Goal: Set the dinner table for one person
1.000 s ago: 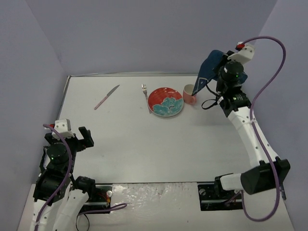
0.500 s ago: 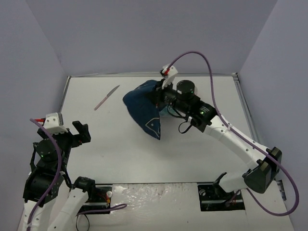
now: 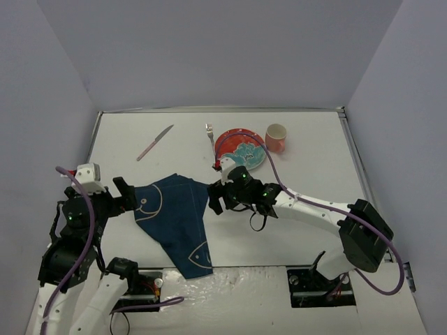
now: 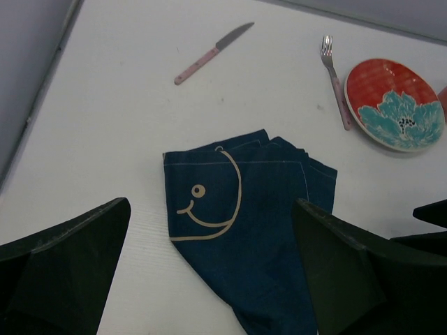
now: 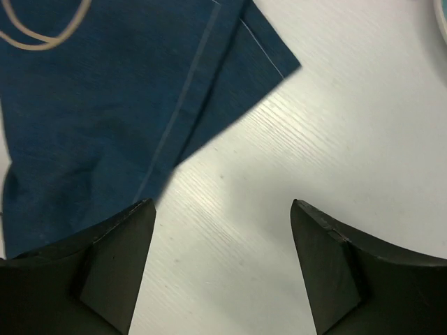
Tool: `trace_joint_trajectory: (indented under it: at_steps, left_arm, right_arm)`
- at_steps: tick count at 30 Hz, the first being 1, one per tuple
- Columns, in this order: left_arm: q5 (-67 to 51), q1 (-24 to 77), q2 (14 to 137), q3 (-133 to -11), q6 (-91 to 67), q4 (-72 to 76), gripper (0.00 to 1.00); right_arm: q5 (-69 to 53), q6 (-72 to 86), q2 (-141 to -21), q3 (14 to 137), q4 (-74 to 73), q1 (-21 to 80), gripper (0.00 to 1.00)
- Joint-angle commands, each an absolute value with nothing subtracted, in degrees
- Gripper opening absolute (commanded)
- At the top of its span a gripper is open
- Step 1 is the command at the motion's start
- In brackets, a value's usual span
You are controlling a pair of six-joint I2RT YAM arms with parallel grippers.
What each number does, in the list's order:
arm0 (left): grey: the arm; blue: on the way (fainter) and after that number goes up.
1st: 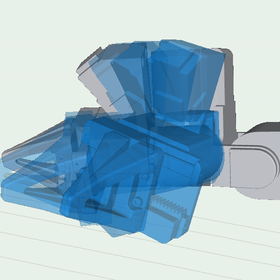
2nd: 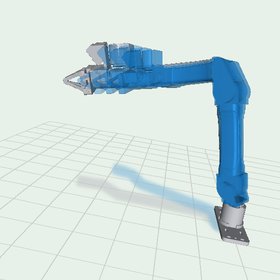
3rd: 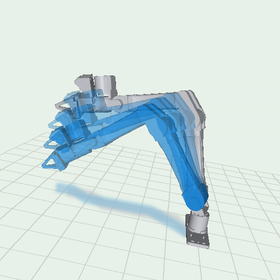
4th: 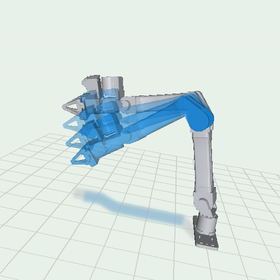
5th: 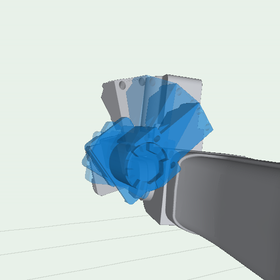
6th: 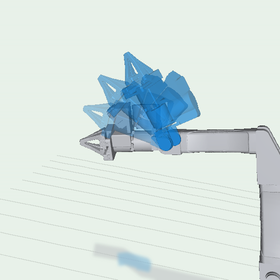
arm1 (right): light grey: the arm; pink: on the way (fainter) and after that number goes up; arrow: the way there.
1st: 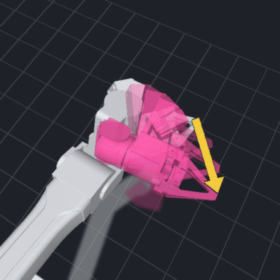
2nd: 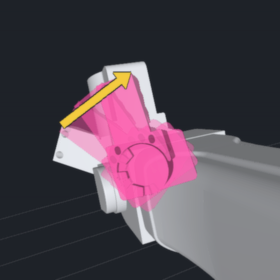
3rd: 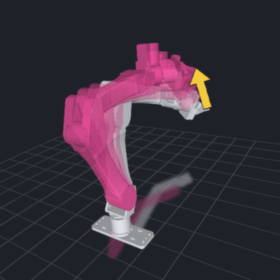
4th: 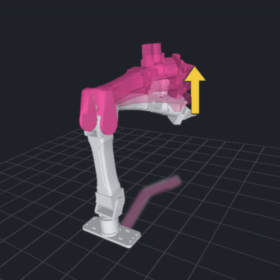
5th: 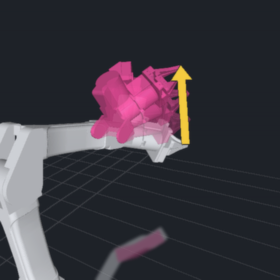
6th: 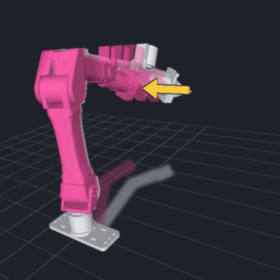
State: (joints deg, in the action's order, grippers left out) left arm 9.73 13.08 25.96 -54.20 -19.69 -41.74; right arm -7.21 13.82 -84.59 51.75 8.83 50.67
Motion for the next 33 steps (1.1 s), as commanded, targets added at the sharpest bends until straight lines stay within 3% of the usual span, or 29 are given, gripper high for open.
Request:
trace_joint_trajectory:
  at_steps: [1, 9, 11, 19, 26, 33]
  left_arm:
    - [3.99, 13.36, 33.03, -52.01, -23.9, -38.35, 0.97]
    - [-6.23, 14.21, 51.51, -50.64, -31.18, -30.09, 0.97]
    - [-5.03, 18.33, 57.35, -51.03, -32.69, -27.9, 0.97]
    - [20.73, 36.28, 77.08, -58.56, -41.85, -24.41, 0.97]
    - [31.42, 42.09, 96.13, -71.84, -42.54, -31.28, 0.96]
    - [36.09, 43.51, 105.42, -77.58, -42.01, -35.74, 0.9]
  right_arm:
    - [-2.4, 16.84, -78.03, 48.39, 9.67, 46.8, 0.75]
    - [-4.92, 18.08, -80.76, 46.52, 10.55, 43.18, 0.73]
    - [-4.84, 18.27, -81.19, 46.17, 11.12, 41.6, 0.73]
    - [-1.83, 19.43, -76.31, 43.11, 11.34, 38.56, 0.72]
    - [-1.01, 20.19, -68.88, 38.27, 11.25, 36.26, 0.72]
    - [-1.58, 19.78, -65.41, 35.87, 11.25, 34.64, 0.72]
